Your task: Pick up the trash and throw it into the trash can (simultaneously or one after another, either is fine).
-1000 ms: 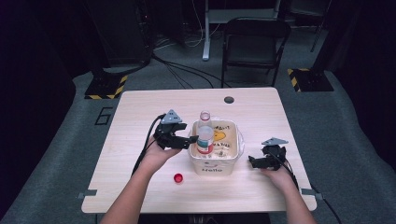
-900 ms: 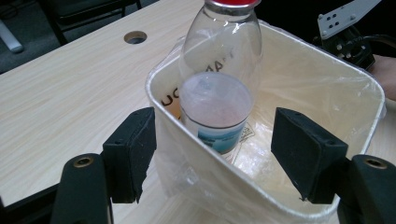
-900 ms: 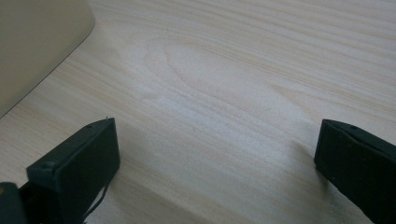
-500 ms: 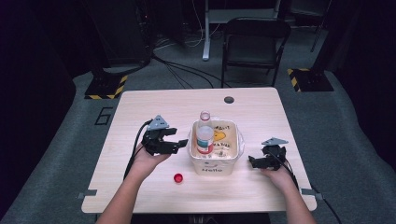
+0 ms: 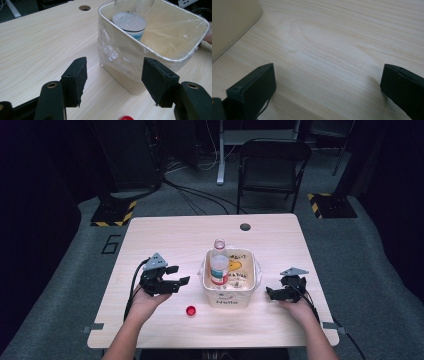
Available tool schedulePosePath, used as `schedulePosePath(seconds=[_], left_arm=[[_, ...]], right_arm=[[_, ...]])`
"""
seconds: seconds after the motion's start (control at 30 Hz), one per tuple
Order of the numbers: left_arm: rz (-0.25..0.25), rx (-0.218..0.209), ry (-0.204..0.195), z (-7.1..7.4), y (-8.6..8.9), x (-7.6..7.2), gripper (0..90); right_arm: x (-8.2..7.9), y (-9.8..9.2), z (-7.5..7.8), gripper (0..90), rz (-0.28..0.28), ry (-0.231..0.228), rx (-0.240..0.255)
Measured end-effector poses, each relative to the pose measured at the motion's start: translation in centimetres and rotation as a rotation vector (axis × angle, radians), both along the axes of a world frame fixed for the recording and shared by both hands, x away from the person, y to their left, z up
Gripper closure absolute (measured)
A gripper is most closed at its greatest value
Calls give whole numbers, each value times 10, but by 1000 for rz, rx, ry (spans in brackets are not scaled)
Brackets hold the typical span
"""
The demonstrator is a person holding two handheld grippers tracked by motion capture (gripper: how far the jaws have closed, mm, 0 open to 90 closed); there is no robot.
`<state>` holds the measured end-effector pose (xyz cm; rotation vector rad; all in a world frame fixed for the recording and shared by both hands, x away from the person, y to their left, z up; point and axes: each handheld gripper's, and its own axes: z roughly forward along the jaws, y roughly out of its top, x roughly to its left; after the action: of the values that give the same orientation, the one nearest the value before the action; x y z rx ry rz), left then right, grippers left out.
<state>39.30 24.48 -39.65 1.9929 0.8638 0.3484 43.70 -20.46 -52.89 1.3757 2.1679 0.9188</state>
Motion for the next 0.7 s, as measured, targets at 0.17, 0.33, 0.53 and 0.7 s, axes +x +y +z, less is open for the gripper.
schedulePosePath(seconds=[0.17,0.33,0.53,0.7], left_arm=[[11,-3,4,-9,6,-6,377],[17,4,8,-18,9,-12,379],[13,36,21,-33,10,-21,382],[7,34,42,-46,9,-27,393]], right_arm=[[0,0,0,0,0,0,0],[0,0,0,0,0,-1,0],[0,0,0,0,0,0,0],[0,0,0,0,0,0,0]])
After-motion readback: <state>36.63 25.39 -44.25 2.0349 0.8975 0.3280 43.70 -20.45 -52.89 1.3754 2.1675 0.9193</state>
